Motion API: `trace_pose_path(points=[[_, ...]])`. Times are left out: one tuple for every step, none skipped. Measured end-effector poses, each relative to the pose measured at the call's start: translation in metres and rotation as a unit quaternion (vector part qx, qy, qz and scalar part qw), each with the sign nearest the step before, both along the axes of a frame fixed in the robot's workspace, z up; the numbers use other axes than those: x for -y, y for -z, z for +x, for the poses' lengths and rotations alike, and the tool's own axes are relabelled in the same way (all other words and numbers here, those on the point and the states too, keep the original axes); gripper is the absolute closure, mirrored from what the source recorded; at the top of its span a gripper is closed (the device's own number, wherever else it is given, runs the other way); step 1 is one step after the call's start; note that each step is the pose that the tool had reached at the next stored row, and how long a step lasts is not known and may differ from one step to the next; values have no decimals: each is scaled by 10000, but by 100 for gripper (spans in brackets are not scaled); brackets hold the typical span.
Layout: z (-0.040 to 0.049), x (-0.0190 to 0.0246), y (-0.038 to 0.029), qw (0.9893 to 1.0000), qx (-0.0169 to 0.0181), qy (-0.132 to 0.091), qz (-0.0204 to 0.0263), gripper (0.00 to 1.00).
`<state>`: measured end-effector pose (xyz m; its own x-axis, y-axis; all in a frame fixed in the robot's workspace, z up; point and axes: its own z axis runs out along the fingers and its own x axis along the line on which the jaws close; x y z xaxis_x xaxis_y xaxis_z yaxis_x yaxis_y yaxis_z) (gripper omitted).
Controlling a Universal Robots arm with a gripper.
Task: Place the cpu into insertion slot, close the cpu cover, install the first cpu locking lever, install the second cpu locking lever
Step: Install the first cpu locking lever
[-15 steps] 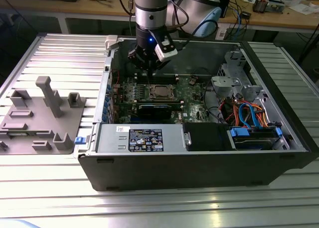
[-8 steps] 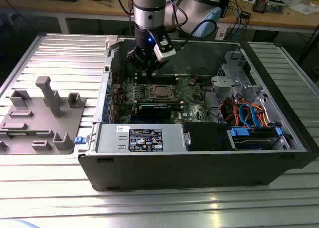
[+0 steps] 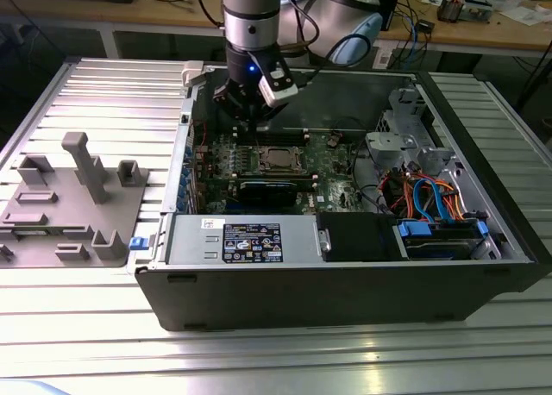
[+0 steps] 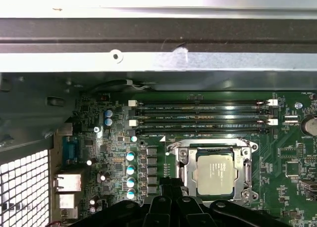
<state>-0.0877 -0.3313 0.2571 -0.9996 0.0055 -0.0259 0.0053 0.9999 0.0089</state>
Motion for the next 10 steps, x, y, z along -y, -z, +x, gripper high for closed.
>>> trace_pose_path(points=[[-10, 0, 0, 10000, 0, 0, 0, 89], [-22, 0, 0, 10000, 0, 0, 0, 89], [-32, 0, 0, 10000, 0, 0, 0, 89], [-42, 0, 1, 10000, 0, 0, 1, 89], [-55, 0, 0, 10000, 0, -1, 0, 89], [-64, 0, 0, 10000, 0, 0, 0, 89], [-77, -1, 1, 10000, 0, -1, 1, 89], [-88, -1, 1, 10000, 0, -1, 0, 89], [-92, -2, 0, 10000, 0, 0, 0, 89], [-96, -4, 0, 10000, 0, 0, 0, 89]])
